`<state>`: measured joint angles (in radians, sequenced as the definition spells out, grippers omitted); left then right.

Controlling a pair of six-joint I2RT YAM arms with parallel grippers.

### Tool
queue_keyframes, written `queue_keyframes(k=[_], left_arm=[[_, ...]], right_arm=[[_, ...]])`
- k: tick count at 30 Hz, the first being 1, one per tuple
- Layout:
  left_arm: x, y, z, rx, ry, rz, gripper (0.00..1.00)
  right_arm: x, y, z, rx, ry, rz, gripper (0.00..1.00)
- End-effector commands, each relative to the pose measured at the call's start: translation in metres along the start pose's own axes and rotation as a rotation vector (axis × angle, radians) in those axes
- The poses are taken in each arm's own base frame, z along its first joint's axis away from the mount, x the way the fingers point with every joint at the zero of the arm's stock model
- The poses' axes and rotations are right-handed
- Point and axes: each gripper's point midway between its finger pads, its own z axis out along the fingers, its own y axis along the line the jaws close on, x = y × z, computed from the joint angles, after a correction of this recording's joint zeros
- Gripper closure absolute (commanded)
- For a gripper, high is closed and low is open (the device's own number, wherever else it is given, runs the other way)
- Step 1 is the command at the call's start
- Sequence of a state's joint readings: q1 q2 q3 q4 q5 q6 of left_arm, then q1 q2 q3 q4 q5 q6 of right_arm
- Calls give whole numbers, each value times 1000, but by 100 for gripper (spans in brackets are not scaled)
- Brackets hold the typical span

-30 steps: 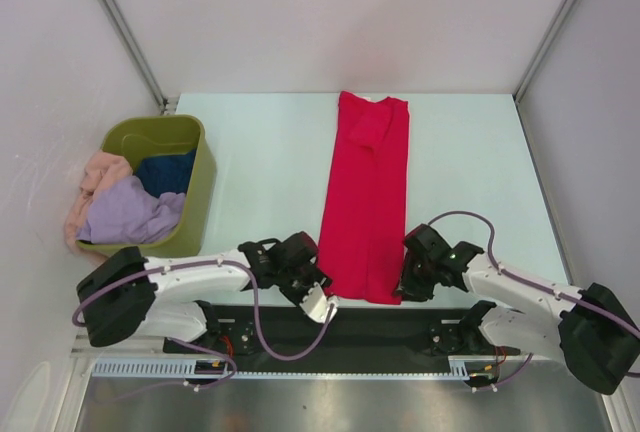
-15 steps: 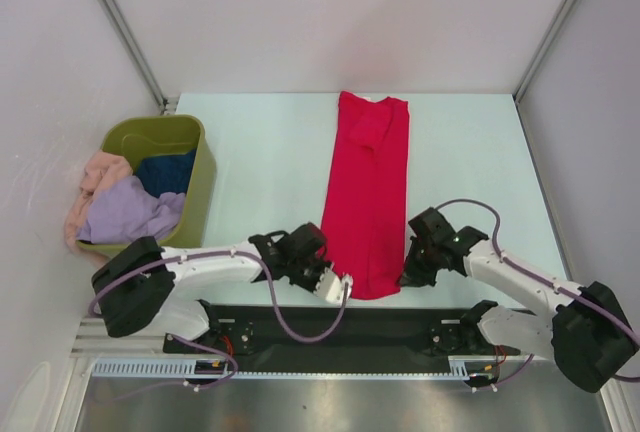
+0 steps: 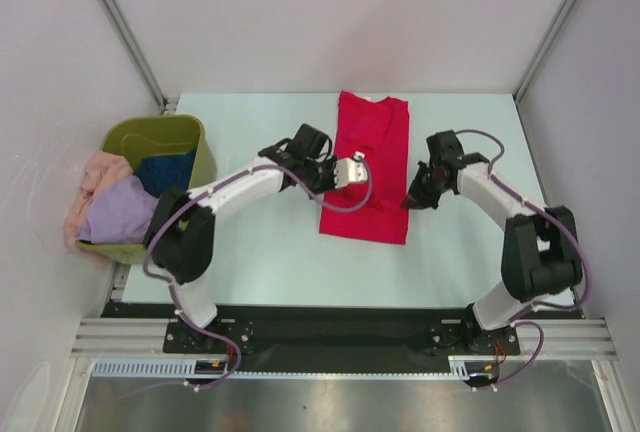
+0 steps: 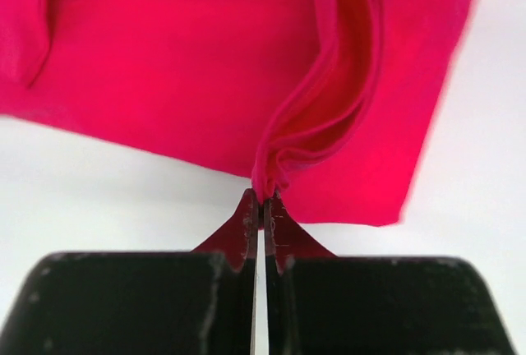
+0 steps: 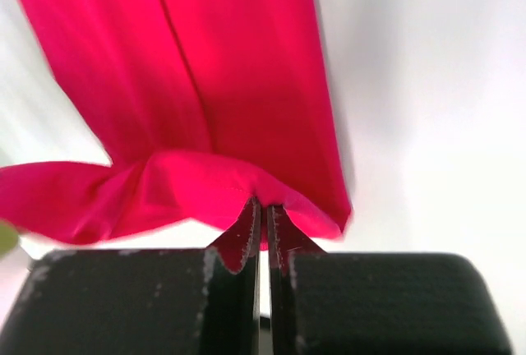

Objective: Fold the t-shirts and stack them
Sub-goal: Fold the tshirt

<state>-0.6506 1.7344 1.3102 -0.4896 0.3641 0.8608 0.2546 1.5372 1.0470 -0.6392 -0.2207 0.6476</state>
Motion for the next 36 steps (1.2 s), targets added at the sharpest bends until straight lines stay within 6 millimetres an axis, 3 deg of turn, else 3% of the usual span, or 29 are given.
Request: queue_keyframes(k=[1,3,5,7,12,17,23,25,26,29,30,32,33,34,36], left_arm=[[11,27,13,0,32,-129,100],[11,52,13,-54,43,-149,100],[18,61,23,-61,54,-178,100],[15,79,25,-111,53,-179,100],[15,105,40,-155,48,-217,100],[16,118,50,-180,43,-216,100],[34,123,68,-177,115,-253,100],[35,125,72,-189,116,-266,99],[36,131,71,-217,126,-272,98],[38,147,68,-284,139,-300,63],[37,152,65,-304,134,-321,48],[27,171,46,-358,101,-354,43],[20,184,28,-399,60,-404,38],[23,187,26,-410,51,-440,36],[10,195,0,-440,-17,-519,34]], right_arm=[[-49,24,6,-66,-68,-55,100],[-61,24,21,-58,-59,-50,100],[-78,33,23,-70,-81,-52,100],[-87,31,35,-61,-76,-37,100],[-119,28,41,-50,-117,2,100],[-132,22,49,-46,-136,29,100],[-140,21,63,-59,-134,46,99],[-145,20,68,-64,-131,53,86],[-148,20,69,-65,-129,56,66],[-165,13,61,-36,-157,62,50],[-174,10,50,-14,-199,48,49],[-187,8,29,13,-256,32,48],[-192,8,8,44,-316,5,47],[-197,9,-4,52,-355,-8,47],[-189,8,-17,87,-392,-38,48]])
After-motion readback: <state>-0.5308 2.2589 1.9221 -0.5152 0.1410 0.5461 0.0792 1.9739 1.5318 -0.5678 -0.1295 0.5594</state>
